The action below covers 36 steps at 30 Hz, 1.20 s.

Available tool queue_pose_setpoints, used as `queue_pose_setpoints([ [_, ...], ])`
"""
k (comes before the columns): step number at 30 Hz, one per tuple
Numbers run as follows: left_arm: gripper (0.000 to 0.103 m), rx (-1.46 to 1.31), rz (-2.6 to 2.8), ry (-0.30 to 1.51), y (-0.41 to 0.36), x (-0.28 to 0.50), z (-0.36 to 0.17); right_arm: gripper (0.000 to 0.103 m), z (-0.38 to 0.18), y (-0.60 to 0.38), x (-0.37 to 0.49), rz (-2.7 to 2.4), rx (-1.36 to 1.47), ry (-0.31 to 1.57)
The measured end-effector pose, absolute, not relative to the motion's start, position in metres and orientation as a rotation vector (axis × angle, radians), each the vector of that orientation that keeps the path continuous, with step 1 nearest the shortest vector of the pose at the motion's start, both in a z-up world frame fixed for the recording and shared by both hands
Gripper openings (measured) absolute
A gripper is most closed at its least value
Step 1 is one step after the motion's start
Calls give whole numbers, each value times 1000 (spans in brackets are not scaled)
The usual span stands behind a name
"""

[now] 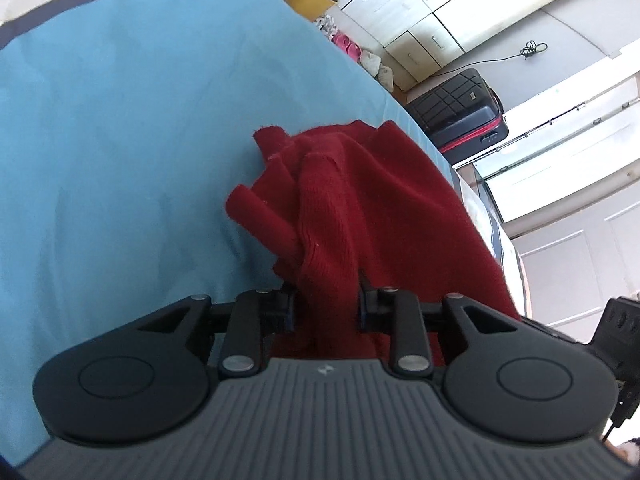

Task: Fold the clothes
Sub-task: 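Grasp the folded red sweater with both grippers and lift it, then carry the folded sweater with both grippers onto the clothes pile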

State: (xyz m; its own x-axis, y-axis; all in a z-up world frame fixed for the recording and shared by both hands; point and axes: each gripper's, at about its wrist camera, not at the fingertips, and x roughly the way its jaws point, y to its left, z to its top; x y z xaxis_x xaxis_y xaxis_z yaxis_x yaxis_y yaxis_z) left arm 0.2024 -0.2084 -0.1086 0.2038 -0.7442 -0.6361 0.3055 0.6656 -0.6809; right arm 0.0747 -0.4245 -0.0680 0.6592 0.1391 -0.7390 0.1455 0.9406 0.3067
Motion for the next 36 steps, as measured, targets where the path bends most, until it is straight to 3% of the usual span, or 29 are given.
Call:
queue_pose_setpoints([
  [3,47,-450,-741,1159,-208,204,-113,78,-72,-430,69,8,394,852],
  [5,47,-468,-751,1160,-211,206,-119,81,-76,-432,65,28,415,846],
  [6,45,-487,-761,1159,-212,207,-122,83,-77,-433,63,38,425,842],
  [7,35,-515,-777,1156,-212,207,-125,83,-79,-434,60,48,435,839],
  [9,29,-668,-863,1129,-206,209,-132,85,-82,-436,56,68,455,832],
  [10,27,-726,-882,1120,-203,210,-132,84,-84,-437,54,77,466,829],
  [12,25,-683,-895,1097,-204,207,-119,63,-87,-439,49,97,486,822],
  [15,24,-558,-888,1017,-206,197,-92,51,-69,-436,44,137,440,787],
  [22,24,-477,-763,851,-163,183,-37,50,-16,-401,55,190,241,691],
  [29,24,-573,-652,688,-58,183,7,50,40,-327,92,305,135,707],
  [36,24,-440,-462,573,51,196,38,48,55,-224,138,470,86,536],
])
